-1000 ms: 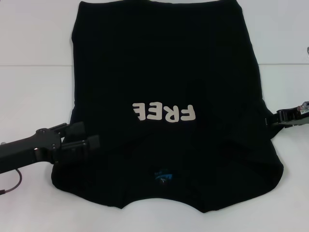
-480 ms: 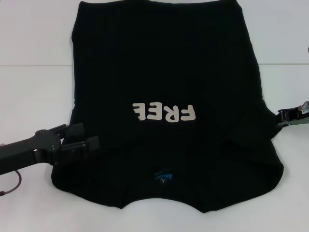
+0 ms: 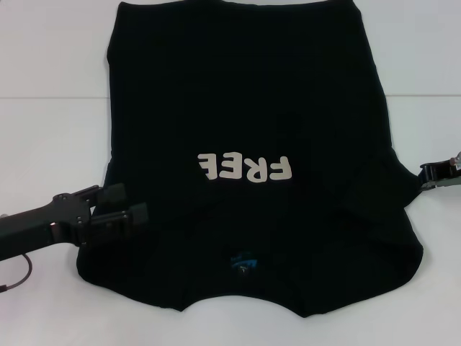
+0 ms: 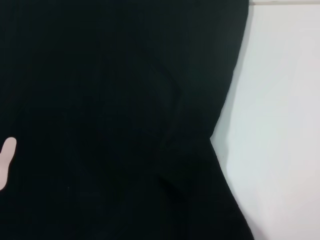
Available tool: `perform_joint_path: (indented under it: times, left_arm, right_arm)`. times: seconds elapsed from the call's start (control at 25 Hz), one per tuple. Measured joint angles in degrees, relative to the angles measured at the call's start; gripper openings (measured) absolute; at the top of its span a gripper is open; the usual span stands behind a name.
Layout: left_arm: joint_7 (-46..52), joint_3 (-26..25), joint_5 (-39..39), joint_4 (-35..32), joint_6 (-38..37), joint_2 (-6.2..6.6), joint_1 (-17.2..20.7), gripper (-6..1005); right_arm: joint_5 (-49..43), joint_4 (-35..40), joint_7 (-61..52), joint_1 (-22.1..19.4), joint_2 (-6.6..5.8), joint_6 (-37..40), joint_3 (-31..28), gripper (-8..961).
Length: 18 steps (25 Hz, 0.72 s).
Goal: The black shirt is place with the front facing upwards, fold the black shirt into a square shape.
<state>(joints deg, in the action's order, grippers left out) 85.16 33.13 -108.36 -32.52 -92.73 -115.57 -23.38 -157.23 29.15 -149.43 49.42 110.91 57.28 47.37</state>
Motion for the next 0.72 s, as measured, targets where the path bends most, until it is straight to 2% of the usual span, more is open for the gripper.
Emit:
perform_joint_path:
  times: [0.4, 0.72]
  left_arm:
    - [0.0, 0.0, 0.0, 0.0, 0.0, 0.0, 0.0, 906]
    - [0.0, 0.0, 0.0, 0.0, 0.0, 0.0, 0.0, 905]
  right_arm:
    - [0.0, 0.5, -0.1, 0.1, -0.12, 0.7, -0.1, 20]
    - [0.1, 3.3, -0.1, -0.5, -0.44, 2.2, -0.6, 60]
